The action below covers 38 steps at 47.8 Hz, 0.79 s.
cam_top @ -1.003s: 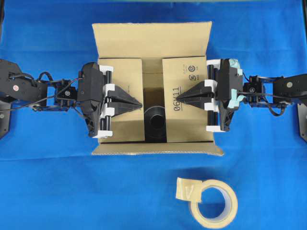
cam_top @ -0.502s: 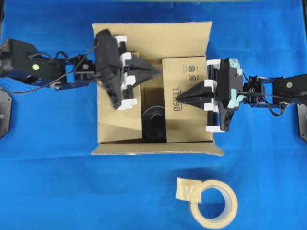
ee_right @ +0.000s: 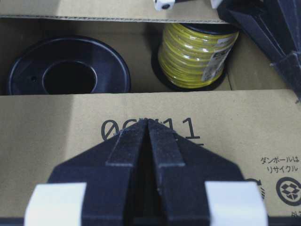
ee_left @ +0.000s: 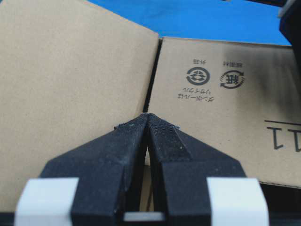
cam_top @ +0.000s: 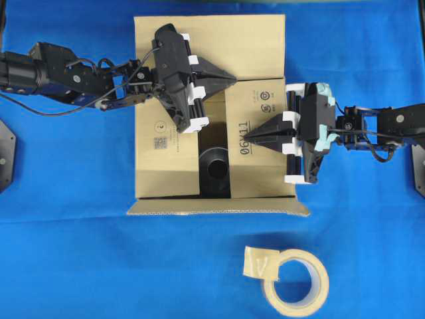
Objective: Close the cardboard box.
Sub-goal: 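Slide the left gripper up to hold the folded side flaps down, then swing the right gripper down and fold the front flap over the box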
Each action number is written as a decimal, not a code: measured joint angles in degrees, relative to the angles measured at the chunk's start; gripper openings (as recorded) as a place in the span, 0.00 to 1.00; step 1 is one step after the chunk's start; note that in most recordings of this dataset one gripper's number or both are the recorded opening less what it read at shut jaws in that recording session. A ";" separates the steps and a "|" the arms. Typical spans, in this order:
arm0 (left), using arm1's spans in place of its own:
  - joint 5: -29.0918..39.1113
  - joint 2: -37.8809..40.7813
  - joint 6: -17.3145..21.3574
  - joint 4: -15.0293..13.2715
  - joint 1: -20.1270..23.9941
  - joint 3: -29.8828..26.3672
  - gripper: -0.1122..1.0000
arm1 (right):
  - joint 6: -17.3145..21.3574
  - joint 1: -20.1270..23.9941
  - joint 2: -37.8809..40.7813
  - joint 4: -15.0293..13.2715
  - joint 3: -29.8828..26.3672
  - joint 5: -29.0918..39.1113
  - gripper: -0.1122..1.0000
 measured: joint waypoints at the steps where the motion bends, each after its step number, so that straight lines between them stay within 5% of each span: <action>1: 0.00 0.18 0.00 0.00 0.00 0.00 0.10 | 0.00 0.00 0.00 0.09 0.00 0.00 0.10; 21: -0.18 0.79 0.18 0.00 0.00 -0.18 0.10 | 0.09 0.26 -0.88 0.00 -1.14 1.41 0.10; 38: -0.09 0.79 0.09 0.00 0.09 -0.26 0.10 | 0.09 5.71 -12.83 0.00 -2.11 7.38 0.10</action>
